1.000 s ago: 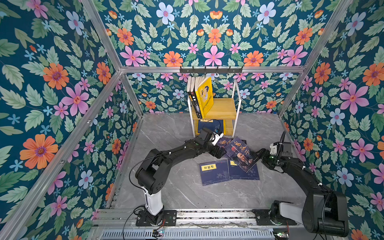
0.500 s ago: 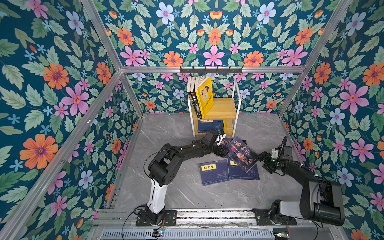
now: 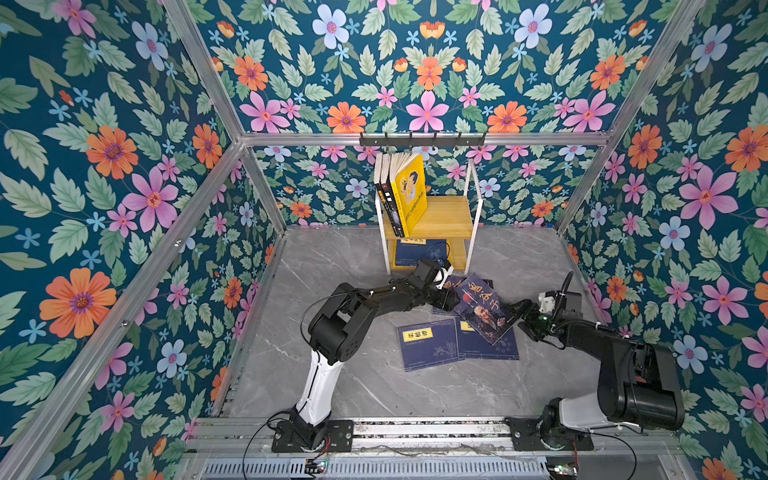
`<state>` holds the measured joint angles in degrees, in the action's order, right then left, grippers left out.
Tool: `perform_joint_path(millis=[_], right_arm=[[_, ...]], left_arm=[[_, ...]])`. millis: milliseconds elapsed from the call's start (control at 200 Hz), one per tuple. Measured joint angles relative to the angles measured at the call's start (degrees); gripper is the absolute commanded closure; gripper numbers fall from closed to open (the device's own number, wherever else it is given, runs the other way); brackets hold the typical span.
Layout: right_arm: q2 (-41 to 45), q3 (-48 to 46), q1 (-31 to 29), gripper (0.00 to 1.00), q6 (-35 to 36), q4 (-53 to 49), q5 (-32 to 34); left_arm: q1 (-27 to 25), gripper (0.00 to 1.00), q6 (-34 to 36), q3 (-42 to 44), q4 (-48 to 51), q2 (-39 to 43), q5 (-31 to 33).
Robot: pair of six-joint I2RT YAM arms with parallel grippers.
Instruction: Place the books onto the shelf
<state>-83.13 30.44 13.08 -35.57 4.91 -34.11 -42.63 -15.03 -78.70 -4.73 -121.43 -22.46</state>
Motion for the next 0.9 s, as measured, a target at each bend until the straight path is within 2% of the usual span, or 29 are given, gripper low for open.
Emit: perform_joint_path(millis=[370, 900], right_arm=[[1.8, -0.9, 0.0, 0.28, 1.1, 1.9, -2.3], [6.1, -1.4, 0.0, 0.36, 1.2, 7.8, -9.5]], left_arm=[[-0.2, 0.39, -0.5, 1.3, -2.4, -0.2, -1.5], [-0.1, 0.45, -0.7, 1.8, -4.4, -0.9, -1.7]])
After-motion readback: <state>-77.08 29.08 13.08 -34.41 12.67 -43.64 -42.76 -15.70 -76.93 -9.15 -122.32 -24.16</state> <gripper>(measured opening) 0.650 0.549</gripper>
